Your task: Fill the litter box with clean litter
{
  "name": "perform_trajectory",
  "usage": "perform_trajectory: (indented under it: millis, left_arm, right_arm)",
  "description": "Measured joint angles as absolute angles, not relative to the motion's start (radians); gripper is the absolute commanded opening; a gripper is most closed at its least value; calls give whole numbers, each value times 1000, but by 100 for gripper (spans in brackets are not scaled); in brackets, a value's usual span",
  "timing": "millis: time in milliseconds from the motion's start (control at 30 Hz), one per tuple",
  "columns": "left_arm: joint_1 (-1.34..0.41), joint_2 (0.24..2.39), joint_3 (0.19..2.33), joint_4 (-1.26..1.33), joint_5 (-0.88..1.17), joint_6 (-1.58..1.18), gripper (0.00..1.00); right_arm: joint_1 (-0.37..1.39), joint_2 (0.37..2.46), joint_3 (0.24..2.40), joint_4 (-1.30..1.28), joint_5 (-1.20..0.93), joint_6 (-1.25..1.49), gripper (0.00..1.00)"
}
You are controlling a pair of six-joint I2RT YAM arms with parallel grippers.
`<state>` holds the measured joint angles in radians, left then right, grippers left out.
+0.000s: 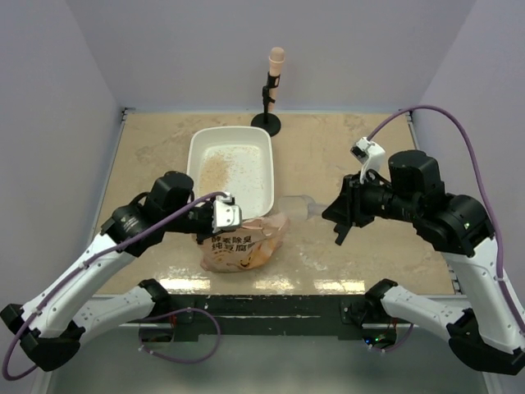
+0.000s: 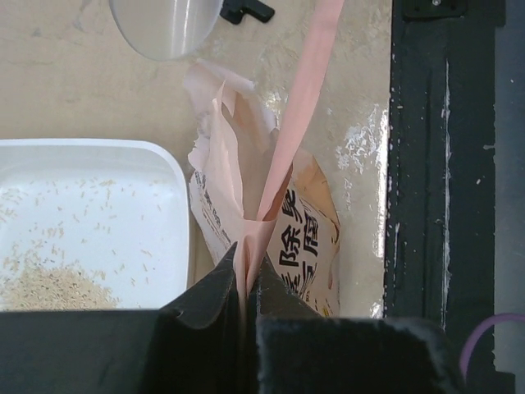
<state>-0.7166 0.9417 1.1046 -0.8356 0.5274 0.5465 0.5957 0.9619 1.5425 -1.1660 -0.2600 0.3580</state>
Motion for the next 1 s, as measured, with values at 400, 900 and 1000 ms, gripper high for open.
perform_trajectory:
  millis: [400, 900, 1000]
  left_arm:
    - [-717, 725, 907, -666, 519, 535, 0]
    - [-717, 675, 835, -568, 519, 503, 0]
    - [-717, 647, 800, -533, 514, 493, 0]
  right_arm:
    - [596, 1045, 1476, -1160, -404, 335, 0]
    - [603, 1139, 1483, -1160, -456, 316, 0]
    - [621, 1177, 1485, -1157, -467, 317, 0]
